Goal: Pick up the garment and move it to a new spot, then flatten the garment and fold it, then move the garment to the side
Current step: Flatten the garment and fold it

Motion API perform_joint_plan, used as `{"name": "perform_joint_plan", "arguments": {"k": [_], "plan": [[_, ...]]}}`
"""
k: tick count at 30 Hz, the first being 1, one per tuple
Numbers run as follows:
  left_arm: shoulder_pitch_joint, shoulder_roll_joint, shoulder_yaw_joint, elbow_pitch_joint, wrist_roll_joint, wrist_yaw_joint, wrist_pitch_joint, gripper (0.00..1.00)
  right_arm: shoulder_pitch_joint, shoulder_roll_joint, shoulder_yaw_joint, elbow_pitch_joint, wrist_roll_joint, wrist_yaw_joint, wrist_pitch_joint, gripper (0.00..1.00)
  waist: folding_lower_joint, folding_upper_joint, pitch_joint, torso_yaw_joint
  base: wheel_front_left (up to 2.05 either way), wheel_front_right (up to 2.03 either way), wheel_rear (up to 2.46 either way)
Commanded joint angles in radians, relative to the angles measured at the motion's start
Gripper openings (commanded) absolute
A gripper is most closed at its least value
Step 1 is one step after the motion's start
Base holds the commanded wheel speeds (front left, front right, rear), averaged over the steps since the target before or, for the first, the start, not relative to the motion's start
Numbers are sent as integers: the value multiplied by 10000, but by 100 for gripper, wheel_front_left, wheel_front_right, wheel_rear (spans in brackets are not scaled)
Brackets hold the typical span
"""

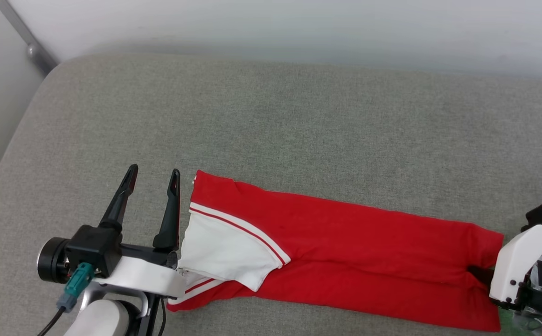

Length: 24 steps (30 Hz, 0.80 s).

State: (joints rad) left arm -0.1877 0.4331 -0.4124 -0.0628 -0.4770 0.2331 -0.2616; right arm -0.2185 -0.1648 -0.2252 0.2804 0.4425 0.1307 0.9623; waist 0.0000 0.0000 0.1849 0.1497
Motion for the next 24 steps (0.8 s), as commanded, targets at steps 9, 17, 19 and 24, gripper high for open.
{"name": "perform_joint_plan", "arguments": {"k": [9, 17, 19, 24], "plan": [[525, 229, -192, 136, 209, 175, 173, 100, 117, -568, 588, -301, 393, -2, -395, 0, 0, 0, -921, -350, 0, 0, 0], [839, 497, -248, -120, 396, 487, 506, 100, 100, -1303, -143, -984, 20, -2, -168, 0, 0, 0, -1297, -885, 0, 0, 0], [940, 533, -243, -176, 430, 564, 528, 100, 77, -1470, -618, -1149, -221, -2, -34, 0, 0, 0, -1355, -993, 0, 0, 0], [1033, 600, -204, -177, 367, 664, 547, 100, -52, -1768, -1980, -1432, -476, -2, 207, 0, 0, 0, -1412, -1114, 0, 0, 0]]}}
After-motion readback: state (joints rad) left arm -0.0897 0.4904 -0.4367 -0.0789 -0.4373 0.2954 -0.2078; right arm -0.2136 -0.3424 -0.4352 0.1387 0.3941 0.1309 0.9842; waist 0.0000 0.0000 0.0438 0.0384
